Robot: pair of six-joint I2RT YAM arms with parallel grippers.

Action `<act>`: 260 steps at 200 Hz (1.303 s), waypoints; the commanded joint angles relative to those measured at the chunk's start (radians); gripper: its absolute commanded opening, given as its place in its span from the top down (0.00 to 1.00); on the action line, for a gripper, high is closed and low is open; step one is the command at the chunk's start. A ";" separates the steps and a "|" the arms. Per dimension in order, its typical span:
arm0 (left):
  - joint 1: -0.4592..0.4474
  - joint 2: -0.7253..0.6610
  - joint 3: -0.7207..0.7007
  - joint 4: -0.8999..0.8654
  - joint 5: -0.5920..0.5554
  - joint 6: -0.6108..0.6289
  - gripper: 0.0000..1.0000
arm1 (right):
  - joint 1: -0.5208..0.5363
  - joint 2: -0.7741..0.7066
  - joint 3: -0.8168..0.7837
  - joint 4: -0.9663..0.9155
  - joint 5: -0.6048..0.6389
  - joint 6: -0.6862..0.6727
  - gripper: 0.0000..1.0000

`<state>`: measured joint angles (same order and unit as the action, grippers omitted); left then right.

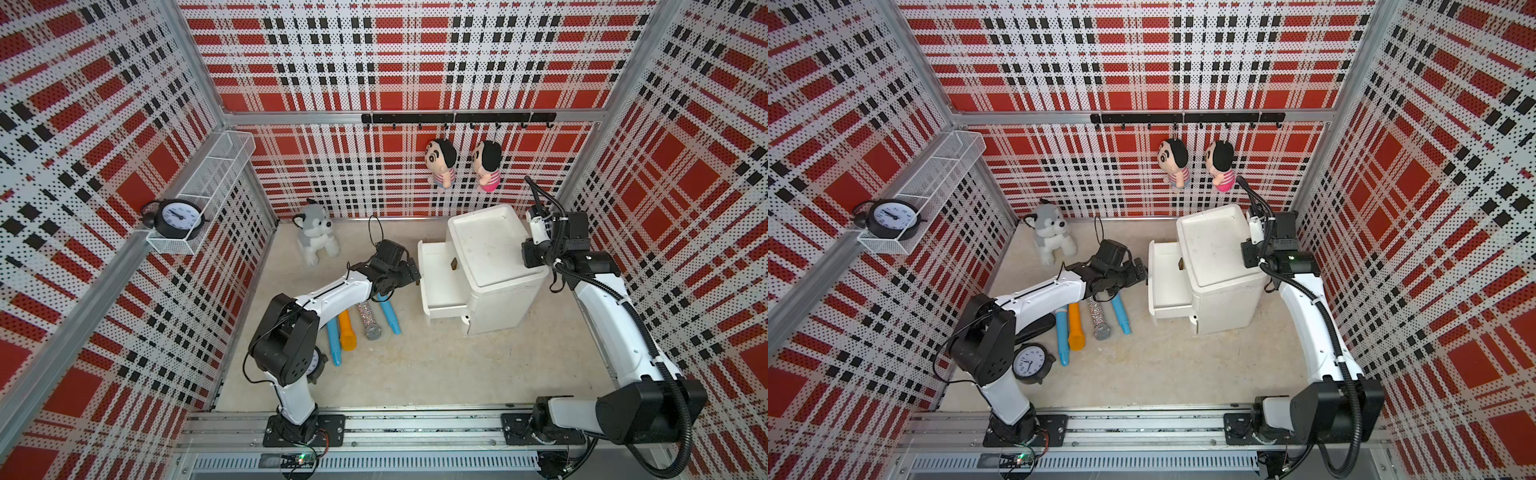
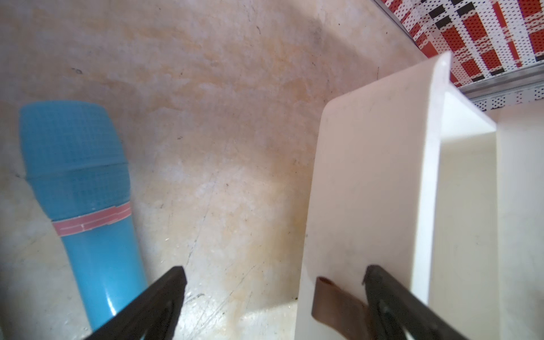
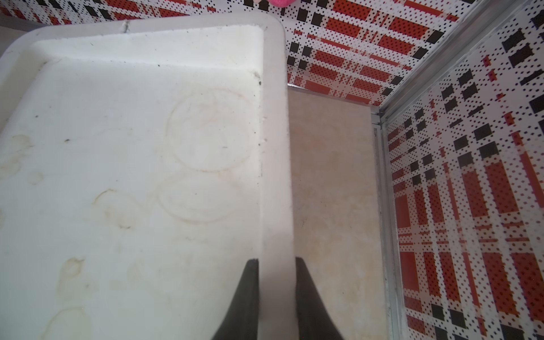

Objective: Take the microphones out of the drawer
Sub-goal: Close the drawer of the storage box.

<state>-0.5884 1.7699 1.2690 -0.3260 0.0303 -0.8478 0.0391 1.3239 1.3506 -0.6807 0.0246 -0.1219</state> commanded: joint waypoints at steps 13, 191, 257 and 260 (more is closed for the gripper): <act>-0.059 -0.003 0.021 0.032 0.110 0.020 0.02 | 0.013 -0.006 0.027 0.159 0.065 -0.009 1.00; 0.000 -0.024 -0.043 -0.202 -0.078 0.299 0.02 | -0.018 0.039 0.065 0.001 0.008 0.089 1.00; -0.069 -0.052 -0.002 -0.166 0.026 0.384 0.02 | -0.032 0.170 0.157 -0.230 -0.029 0.159 1.00; -0.071 -0.052 -0.003 -0.163 0.033 0.382 0.02 | -0.033 0.169 0.152 -0.230 -0.025 0.160 1.00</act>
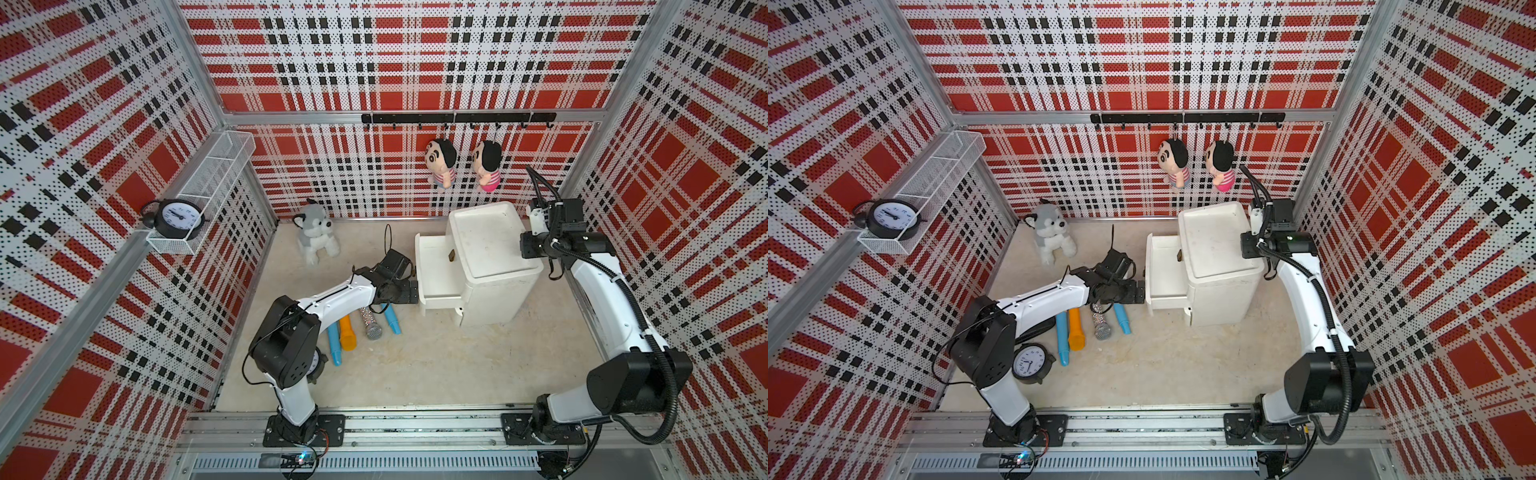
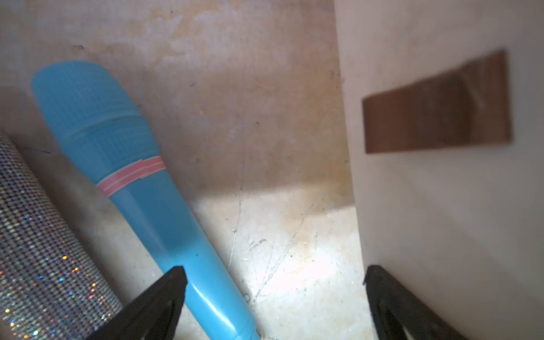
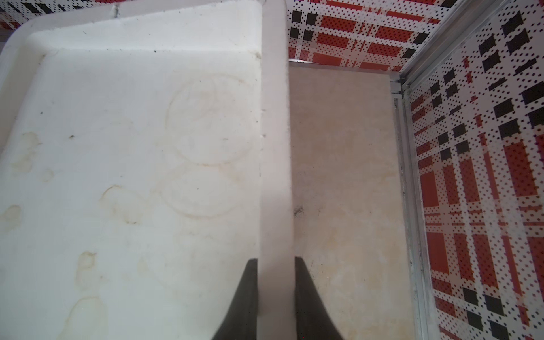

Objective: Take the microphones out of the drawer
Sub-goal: Close the drawer of the storage box.

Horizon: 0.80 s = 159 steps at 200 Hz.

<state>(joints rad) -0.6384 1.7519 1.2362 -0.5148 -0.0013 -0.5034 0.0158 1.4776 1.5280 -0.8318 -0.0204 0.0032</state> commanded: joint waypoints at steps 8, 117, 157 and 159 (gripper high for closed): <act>-0.024 -0.032 0.032 0.036 0.080 0.037 0.02 | -0.015 0.011 -0.032 -0.082 0.028 0.040 1.00; -0.086 0.154 0.251 0.138 0.209 0.021 0.02 | -0.021 -0.042 -0.066 -0.057 -0.031 -0.065 1.00; -0.078 0.190 0.291 0.122 0.189 0.032 0.02 | -0.022 -0.080 -0.102 -0.017 -0.032 -0.085 1.00; -0.076 0.192 0.293 0.117 0.185 0.032 0.02 | -0.021 -0.080 -0.103 -0.015 -0.032 -0.085 1.00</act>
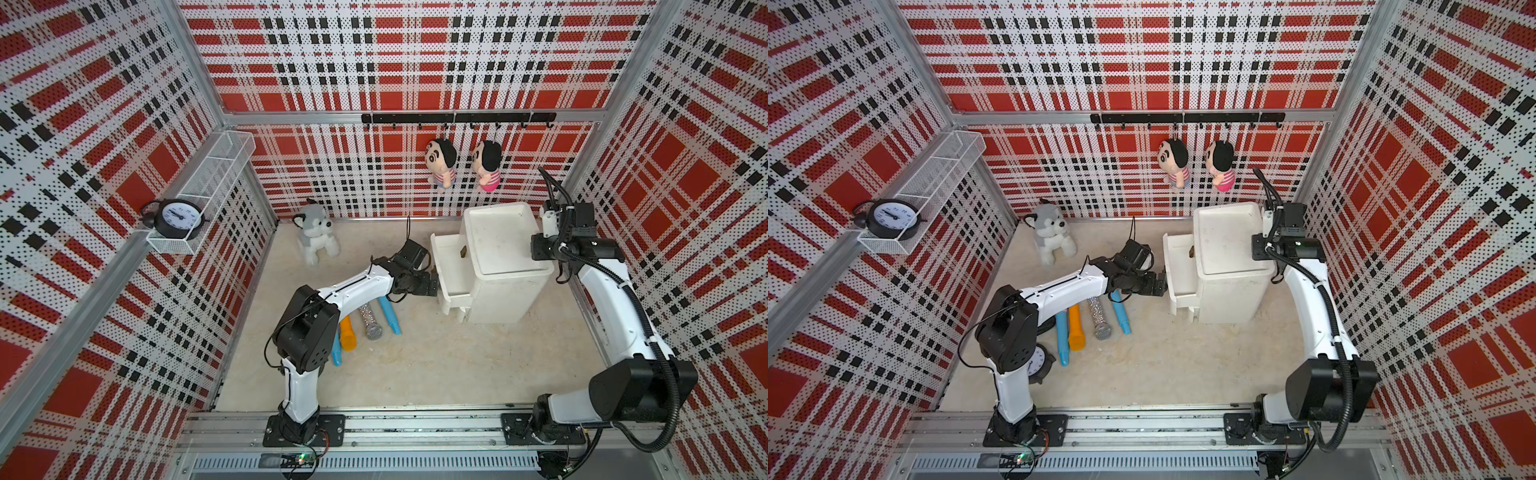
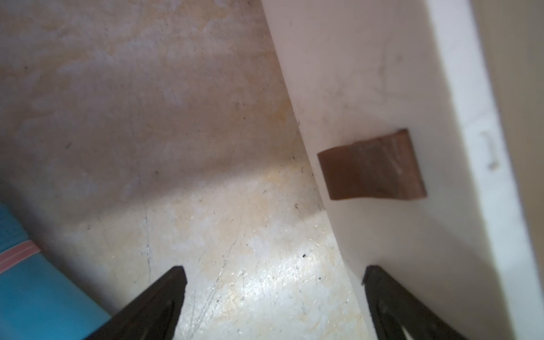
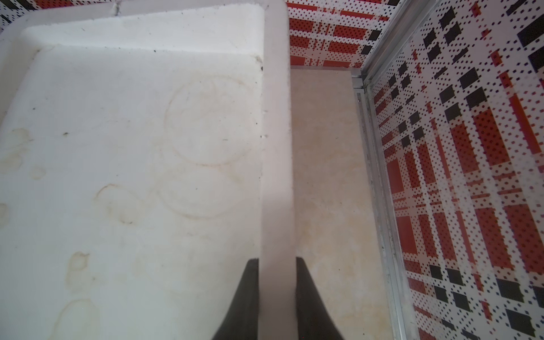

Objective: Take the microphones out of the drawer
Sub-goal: Close the drawer of the storage box.

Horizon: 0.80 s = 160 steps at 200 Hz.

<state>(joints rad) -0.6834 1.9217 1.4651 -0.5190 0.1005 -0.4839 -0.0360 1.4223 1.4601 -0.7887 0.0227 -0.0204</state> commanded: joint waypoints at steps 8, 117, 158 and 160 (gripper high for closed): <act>-0.019 0.027 0.065 0.105 0.068 0.010 0.02 | 0.030 -0.026 -0.037 -0.056 -0.078 -0.069 1.00; 0.099 0.018 0.054 0.028 -0.080 -0.035 0.02 | 0.030 0.006 -0.057 -0.015 -0.092 -0.056 1.00; 0.020 0.097 0.208 0.014 -0.043 -0.050 0.02 | 0.031 0.003 -0.055 -0.026 -0.103 -0.055 1.00; 0.015 0.103 0.219 0.014 -0.041 -0.052 0.02 | 0.031 0.002 -0.054 -0.028 -0.104 -0.054 1.00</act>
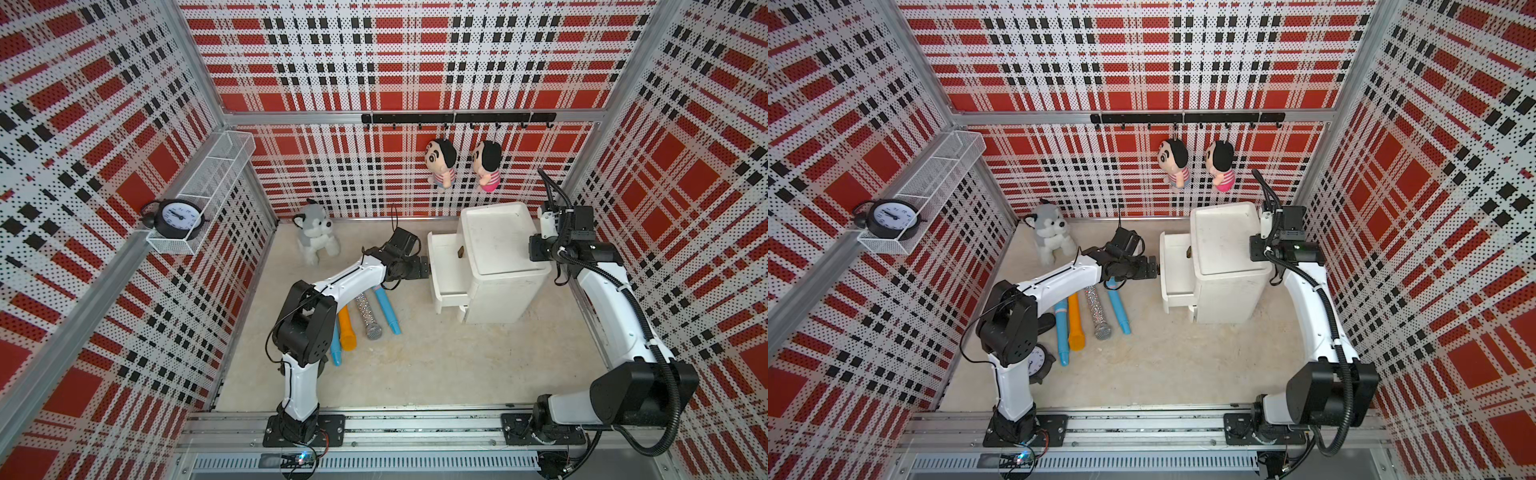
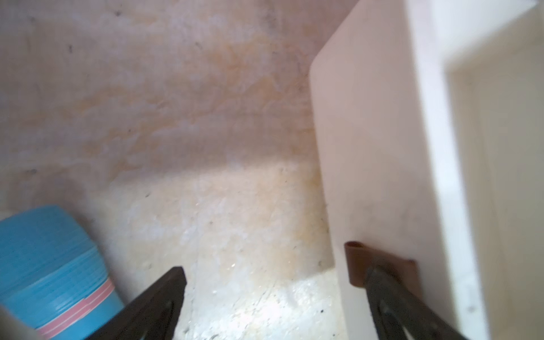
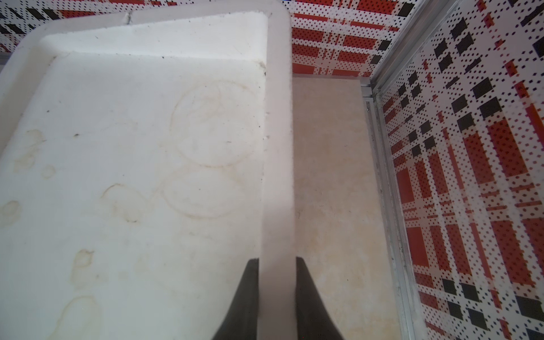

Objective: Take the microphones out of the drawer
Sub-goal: Close the drawer of the storage box.

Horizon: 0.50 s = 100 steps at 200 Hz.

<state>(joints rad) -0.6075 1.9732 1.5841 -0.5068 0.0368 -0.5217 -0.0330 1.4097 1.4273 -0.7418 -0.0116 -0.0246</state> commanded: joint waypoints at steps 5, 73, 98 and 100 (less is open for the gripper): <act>-0.076 0.062 0.124 -0.001 0.031 -0.017 0.02 | 0.027 0.015 -0.019 -0.077 -0.071 -0.048 1.00; -0.134 0.187 0.313 -0.002 0.099 -0.039 0.02 | 0.027 0.005 -0.026 -0.073 -0.077 -0.038 1.00; -0.109 0.160 0.261 0.002 0.109 -0.034 0.02 | 0.027 0.002 -0.025 -0.073 -0.070 -0.036 1.00; -0.105 0.154 0.253 0.005 0.112 -0.036 0.02 | 0.027 0.003 -0.026 -0.073 -0.070 -0.036 1.00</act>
<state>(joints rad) -0.7231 2.1387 1.8702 -0.5385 0.0906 -0.5568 -0.0360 1.4097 1.4273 -0.7433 -0.0036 -0.0208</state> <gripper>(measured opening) 0.981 0.188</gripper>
